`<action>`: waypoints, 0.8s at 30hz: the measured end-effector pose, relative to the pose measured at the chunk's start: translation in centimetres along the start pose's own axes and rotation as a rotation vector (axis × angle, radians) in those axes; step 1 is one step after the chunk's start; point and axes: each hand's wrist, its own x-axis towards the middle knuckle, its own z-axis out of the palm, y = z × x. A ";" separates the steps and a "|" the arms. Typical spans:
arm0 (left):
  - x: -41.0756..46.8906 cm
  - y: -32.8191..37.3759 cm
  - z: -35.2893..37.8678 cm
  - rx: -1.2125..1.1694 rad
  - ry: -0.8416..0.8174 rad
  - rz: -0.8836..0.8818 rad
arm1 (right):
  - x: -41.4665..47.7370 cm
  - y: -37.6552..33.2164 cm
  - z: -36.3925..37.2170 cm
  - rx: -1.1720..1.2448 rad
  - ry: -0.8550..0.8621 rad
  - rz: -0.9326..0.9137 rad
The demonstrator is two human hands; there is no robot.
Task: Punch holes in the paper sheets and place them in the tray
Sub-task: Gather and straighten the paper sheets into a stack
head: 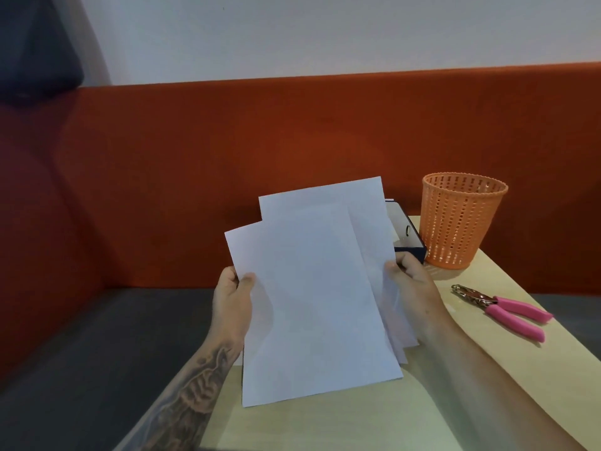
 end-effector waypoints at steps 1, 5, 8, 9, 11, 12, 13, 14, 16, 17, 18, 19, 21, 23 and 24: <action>0.0 0.1 0.0 -0.010 0.003 -0.006 | -0.3 0.1 0.5 0.025 -0.021 -0.001; -0.1 0.3 -0.1 -0.026 0.000 0.015 | -1.4 0.0 1.7 -0.046 -0.166 -0.061; -0.1 0.5 -0.4 -0.075 -0.020 -0.021 | -1.6 -0.2 2.1 -0.131 -0.213 -0.061; -0.1 0.6 -0.5 -0.104 -0.042 -0.048 | -1.7 -0.2 2.0 -0.129 -0.226 -0.057; 0.0 0.7 -0.7 -0.140 -0.072 -0.079 | -1.7 -0.3 2.0 -0.105 -0.225 -0.033; 0.1 0.7 -0.9 -0.152 -0.068 -0.085 | -1.7 -0.5 2.0 -0.108 -0.211 -0.012; 0.2 0.7 -1.0 -0.156 -0.057 -0.085 | -1.6 -0.6 1.7 -0.136 -0.192 0.003; 0.3 0.7 -1.1 -0.160 -0.043 -0.080 | -1.3 -0.4 1.5 -0.206 -0.173 -0.001; 0.5 0.6 -1.3 -0.164 -0.019 -0.068 | -0.1 0.3 0.6 -0.501 -0.174 -0.069; 0.6 0.5 -1.3 -0.164 -0.004 -0.062 | 0.2 0.5 0.3 -0.690 -0.233 -0.082; 0.6 0.4 -1.3 -0.162 0.013 -0.055 | 0.3 0.5 0.1 -0.843 -0.292 -0.085; 0.6 0.4 -1.3 -0.155 0.032 -0.045 | 0.5 0.6 0.1 -0.935 -0.337 -0.074; 0.6 0.3 -1.3 -0.133 0.070 -0.013 | 0.5 0.4 0.1 -1.007 -0.367 -0.054; 0.7 0.3 -1.3 -0.104 0.096 0.017 | 0.8 0.5 -0.2 -1.022 -0.321 -0.062; 0.7 0.3 -1.3 -0.089 0.101 0.028 | 1.0 0.4 -0.5 -1.035 -0.296 -0.074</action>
